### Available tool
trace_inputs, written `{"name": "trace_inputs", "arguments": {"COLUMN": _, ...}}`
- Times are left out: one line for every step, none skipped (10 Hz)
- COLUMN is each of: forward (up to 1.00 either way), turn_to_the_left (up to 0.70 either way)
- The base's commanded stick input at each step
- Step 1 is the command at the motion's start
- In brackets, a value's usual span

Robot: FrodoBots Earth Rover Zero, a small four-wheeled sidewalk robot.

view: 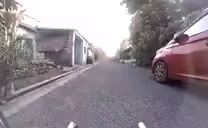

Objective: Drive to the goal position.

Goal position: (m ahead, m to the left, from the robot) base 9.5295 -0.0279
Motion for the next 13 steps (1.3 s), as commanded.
{"name": "trace_inputs", "arguments": {"forward": 0.7, "turn_to_the_left": 0.0}}
{"name": "trace_inputs", "arguments": {"forward": 0.7, "turn_to_the_left": 0.0}}
{"name": "trace_inputs", "arguments": {"forward": 0.7, "turn_to_the_left": 0.0}}
{"name": "trace_inputs", "arguments": {"forward": 0.7, "turn_to_the_left": 0.0}}
{"name": "trace_inputs", "arguments": {"forward": 0.7, "turn_to_the_left": 0.0}}
{"name": "trace_inputs", "arguments": {"forward": 0.7, "turn_to_the_left": 0.0}}
{"name": "trace_inputs", "arguments": {"forward": 0.7, "turn_to_the_left": 0.0}}
{"name": "trace_inputs", "arguments": {"forward": 0.7, "turn_to_the_left": 0.0}}
{"name": "trace_inputs", "arguments": {"forward": 0.7, "turn_to_the_left": 0.0}}
{"name": "trace_inputs", "arguments": {"forward": 0.7, "turn_to_the_left": 0.0}}
{"name": "trace_inputs", "arguments": {"forward": 0.7, "turn_to_the_left": 0.0}}
{"name": "trace_inputs", "arguments": {"forward": 0.7, "turn_to_the_left": 0.0}}
{"name": "trace_inputs", "arguments": {"forward": 0.7, "turn_to_the_left": 0.0}}
